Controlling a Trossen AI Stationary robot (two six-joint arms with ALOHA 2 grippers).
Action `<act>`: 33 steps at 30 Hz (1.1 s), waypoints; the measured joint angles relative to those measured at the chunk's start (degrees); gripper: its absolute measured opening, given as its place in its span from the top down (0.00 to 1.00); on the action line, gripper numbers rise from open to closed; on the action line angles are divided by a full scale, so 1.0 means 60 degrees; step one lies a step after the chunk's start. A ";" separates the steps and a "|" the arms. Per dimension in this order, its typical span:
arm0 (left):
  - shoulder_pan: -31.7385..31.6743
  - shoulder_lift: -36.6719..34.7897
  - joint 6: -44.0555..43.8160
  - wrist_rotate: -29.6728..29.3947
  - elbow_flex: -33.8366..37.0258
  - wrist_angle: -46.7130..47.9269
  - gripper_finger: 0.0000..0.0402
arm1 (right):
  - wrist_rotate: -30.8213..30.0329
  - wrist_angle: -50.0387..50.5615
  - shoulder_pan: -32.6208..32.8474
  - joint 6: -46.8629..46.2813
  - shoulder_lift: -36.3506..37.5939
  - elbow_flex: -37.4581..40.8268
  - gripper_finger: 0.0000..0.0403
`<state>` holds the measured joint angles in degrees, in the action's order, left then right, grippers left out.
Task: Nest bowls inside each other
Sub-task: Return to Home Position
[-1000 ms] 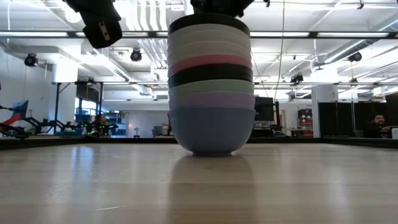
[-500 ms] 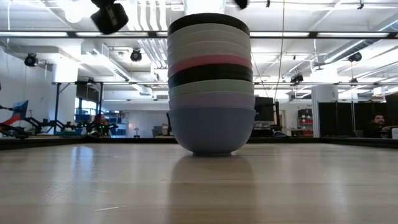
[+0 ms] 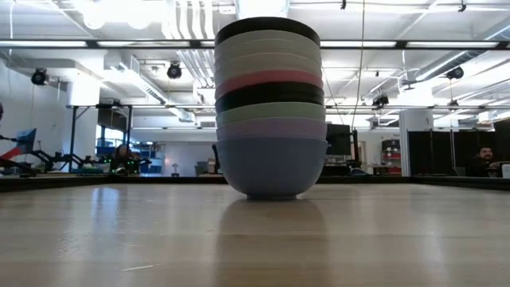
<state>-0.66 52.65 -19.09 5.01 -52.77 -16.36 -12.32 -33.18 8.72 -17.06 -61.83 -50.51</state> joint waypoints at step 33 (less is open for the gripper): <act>-0.0896 -0.8472 -0.3803 -0.1213 0.8514 -0.1091 1.00 | -0.2416 -0.0952 -0.0249 -0.1276 1.0298 0.8349 0.98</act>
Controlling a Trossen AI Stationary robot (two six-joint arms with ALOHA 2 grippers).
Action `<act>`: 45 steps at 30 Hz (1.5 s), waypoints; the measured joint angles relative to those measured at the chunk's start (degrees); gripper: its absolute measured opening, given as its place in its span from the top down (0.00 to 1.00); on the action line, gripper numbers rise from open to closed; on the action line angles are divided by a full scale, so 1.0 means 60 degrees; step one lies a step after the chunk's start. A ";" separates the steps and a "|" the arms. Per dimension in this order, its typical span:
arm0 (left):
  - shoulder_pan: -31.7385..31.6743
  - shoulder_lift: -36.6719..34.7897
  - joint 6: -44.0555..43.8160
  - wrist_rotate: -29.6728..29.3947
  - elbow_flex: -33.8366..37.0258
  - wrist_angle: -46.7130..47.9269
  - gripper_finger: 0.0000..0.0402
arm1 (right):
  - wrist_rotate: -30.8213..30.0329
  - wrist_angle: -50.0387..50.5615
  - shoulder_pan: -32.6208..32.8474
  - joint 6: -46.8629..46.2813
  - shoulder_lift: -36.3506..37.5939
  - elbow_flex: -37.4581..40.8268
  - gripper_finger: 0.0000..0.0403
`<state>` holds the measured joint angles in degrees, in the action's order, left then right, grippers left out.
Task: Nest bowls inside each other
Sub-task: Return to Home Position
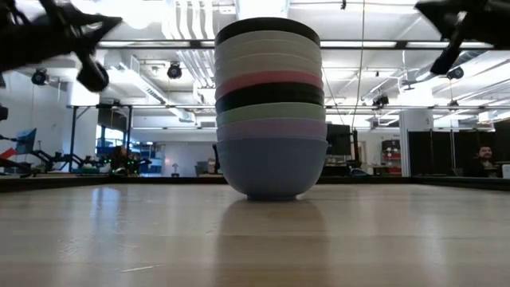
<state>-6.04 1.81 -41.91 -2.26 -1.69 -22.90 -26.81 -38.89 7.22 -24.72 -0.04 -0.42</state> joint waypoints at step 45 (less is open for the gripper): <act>0.0026 0.1785 0.1588 0.1112 0.0210 0.3479 1.00 | 0.0722 0.6020 0.0000 -0.0137 -0.0698 -0.0088 0.98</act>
